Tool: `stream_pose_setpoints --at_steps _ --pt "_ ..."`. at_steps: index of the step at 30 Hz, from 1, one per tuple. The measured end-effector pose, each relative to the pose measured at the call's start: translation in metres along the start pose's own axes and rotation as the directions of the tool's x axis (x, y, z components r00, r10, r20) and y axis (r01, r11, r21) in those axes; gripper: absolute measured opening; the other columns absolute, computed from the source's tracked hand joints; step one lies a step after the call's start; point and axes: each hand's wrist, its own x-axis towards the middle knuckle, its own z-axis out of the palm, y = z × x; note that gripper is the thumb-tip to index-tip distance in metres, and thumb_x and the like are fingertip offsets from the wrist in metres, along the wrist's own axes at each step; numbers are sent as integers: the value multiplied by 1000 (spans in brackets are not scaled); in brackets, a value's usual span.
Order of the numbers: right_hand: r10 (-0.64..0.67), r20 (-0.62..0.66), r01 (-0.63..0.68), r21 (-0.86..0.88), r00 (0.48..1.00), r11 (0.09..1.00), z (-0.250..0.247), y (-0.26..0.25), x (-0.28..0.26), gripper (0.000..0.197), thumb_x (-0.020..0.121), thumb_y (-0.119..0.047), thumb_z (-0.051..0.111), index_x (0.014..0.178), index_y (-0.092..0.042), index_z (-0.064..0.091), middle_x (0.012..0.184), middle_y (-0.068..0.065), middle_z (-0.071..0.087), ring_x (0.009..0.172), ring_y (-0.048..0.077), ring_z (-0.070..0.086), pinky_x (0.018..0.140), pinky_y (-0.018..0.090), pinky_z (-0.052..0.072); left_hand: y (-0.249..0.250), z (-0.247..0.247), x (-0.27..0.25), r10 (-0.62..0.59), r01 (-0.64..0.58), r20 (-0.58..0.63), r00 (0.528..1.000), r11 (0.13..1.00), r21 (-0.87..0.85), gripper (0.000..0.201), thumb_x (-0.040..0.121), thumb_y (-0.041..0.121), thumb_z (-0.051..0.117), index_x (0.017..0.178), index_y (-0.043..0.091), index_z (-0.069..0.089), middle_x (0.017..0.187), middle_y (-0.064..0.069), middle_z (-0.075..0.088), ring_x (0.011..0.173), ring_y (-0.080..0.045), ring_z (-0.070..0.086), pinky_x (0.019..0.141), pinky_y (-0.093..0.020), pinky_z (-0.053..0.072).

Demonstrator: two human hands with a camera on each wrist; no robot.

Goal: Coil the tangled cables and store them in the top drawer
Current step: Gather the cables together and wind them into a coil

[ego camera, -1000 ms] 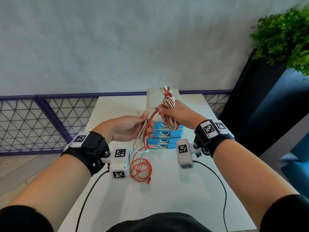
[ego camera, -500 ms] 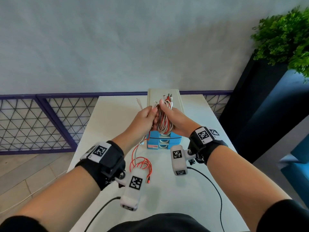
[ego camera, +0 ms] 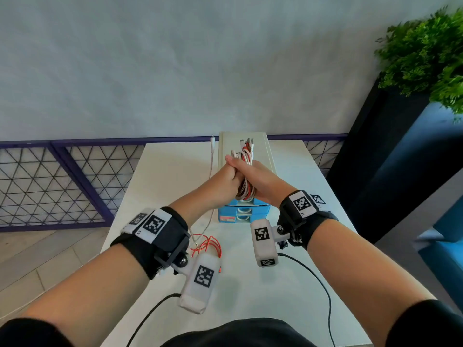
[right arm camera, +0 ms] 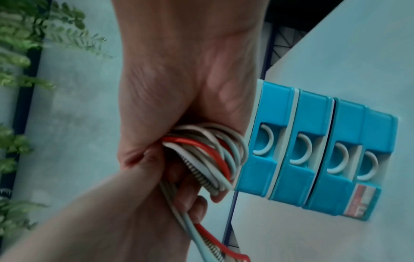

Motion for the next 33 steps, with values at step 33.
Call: stream_pose_setpoints --at_steps 33 --pt "-154 -409 251 194 899 948 10 15 9 22 92 -12 51 71 -9 57 65 5 67 73 26 70 74 44 57 -10 0 -2 -215 172 166 962 955 243 27 98 30 43 93 8 57 83 -6 67 78 -20 65 81 -34 51"
